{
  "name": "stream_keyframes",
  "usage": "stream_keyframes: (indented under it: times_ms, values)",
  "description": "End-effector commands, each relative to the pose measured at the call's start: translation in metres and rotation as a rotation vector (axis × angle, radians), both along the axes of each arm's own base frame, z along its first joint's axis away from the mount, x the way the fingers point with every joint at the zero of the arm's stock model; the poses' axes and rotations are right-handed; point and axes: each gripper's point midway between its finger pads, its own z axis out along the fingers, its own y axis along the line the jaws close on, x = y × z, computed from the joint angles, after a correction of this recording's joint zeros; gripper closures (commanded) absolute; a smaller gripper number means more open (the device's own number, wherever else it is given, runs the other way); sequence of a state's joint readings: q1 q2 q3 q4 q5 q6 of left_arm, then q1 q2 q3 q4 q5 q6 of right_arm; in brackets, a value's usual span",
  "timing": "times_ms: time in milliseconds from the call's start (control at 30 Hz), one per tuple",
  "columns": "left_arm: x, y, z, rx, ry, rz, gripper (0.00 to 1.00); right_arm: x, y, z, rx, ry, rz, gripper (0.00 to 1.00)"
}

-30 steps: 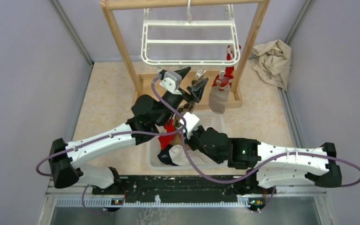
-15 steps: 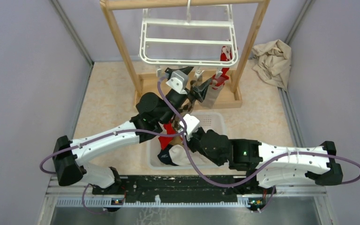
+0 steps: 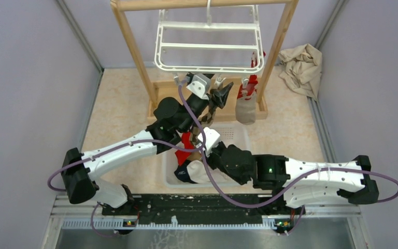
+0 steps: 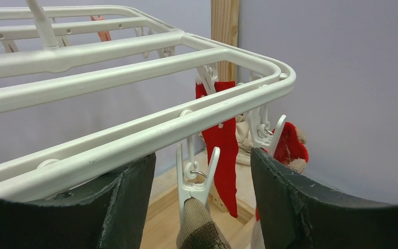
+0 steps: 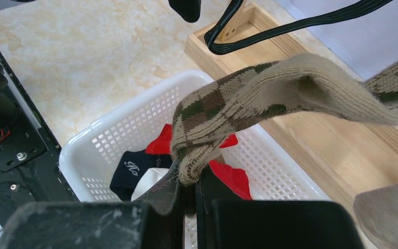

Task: Remove the socks clipped to the hanger
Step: Remove the sock from the hanger.

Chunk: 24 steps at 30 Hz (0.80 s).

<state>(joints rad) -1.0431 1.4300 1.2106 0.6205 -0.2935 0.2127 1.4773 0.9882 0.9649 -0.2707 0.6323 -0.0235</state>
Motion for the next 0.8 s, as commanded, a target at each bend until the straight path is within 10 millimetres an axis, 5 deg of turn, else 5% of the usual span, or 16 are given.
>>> stream_keyframes:
  times_ms: [0, 200, 767]
  values:
    - [0.002, -0.001, 0.011, -0.017, -0.014, -0.015, 0.27, -0.004, 0.007, 0.020, 0.049, -0.010, 0.009, 1.00]
    - [0.007, -0.001, 0.013, -0.033, -0.007, -0.040, 0.35, -0.004, 0.009, 0.017, 0.045, -0.007, 0.010, 1.00]
    - [0.023, 0.006, 0.016, -0.057, 0.033, -0.088, 0.80, -0.007, 0.000, 0.008, 0.041, -0.004, -0.004, 1.00]
